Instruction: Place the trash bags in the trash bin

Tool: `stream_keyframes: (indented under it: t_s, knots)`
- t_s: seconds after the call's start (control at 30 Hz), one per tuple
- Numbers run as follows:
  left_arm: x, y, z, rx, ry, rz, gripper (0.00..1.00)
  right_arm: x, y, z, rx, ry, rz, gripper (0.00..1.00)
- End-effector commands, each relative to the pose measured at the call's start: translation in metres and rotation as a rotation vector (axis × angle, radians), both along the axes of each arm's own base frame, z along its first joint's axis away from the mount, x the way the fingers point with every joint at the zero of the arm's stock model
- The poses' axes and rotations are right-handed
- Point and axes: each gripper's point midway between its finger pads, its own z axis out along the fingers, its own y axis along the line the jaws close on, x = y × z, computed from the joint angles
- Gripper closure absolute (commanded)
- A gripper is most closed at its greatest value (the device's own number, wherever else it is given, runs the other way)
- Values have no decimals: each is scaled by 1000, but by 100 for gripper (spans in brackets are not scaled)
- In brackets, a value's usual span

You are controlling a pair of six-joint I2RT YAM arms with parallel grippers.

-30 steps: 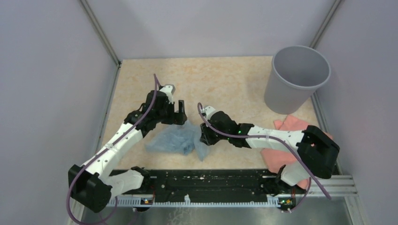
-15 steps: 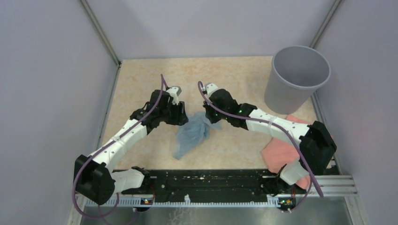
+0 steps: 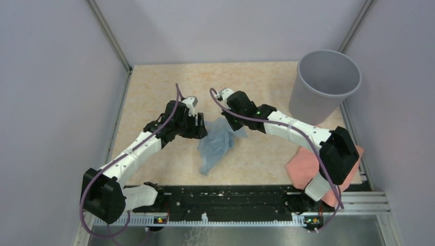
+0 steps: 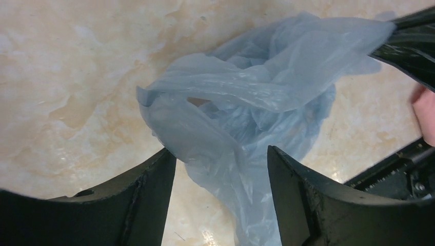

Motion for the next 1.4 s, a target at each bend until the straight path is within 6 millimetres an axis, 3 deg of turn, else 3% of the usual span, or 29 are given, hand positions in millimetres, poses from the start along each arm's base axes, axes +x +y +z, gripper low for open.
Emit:
stream_keyframes:
  t_s: [0.0, 0.2, 0.27, 0.33, 0.37, 0.47, 0.53, 0.57, 0.7, 0.8, 0.9, 1.0, 1.2, 1.37]
  knots:
    - [24, 21, -4, 90, -40, 146, 26, 12, 9, 24, 20, -48, 30, 100]
    - [32, 12, -9, 73, -32, 124, 18, 10, 12, 26, 22, -43, 58, 100]
    - [35, 9, -9, 65, -34, 122, 19, 10, 15, 26, 16, -39, 77, 100]
    - [38, 3, -9, 41, -35, 113, 25, 12, 16, 25, -2, -37, 96, 100]
    - [38, 0, -8, 25, -32, 103, 34, 15, 16, 24, -12, -32, 91, 100]
    - [33, -8, -10, -10, -4, 82, 80, 34, 13, 23, -12, -10, -1, 100]
    - [32, 3, -21, 36, 21, 133, 100, 50, 8, 30, 33, 4, -91, 100]
    - [32, 14, -28, 77, 39, 188, 100, 56, 6, 34, 51, 2, -128, 96]
    - [35, 52, -50, 116, 113, 354, 100, 57, 3, 55, 132, -27, -177, 52]
    - [34, 55, -65, 71, 181, 373, 100, 48, -5, 66, 193, -51, -217, 39]
    - [33, 51, -81, 47, 247, 382, 100, 37, -19, 67, 255, -57, -274, 38]
    - [35, 50, -91, 0, 292, 394, 100, 24, -19, 55, 345, -26, -289, 42]
    - [44, 54, -101, -30, 347, 410, 100, 0, 1, 17, 513, 78, -236, 46]
    - [44, 57, -108, -32, 369, 409, 100, 7, 26, -7, 611, 141, -230, 44]
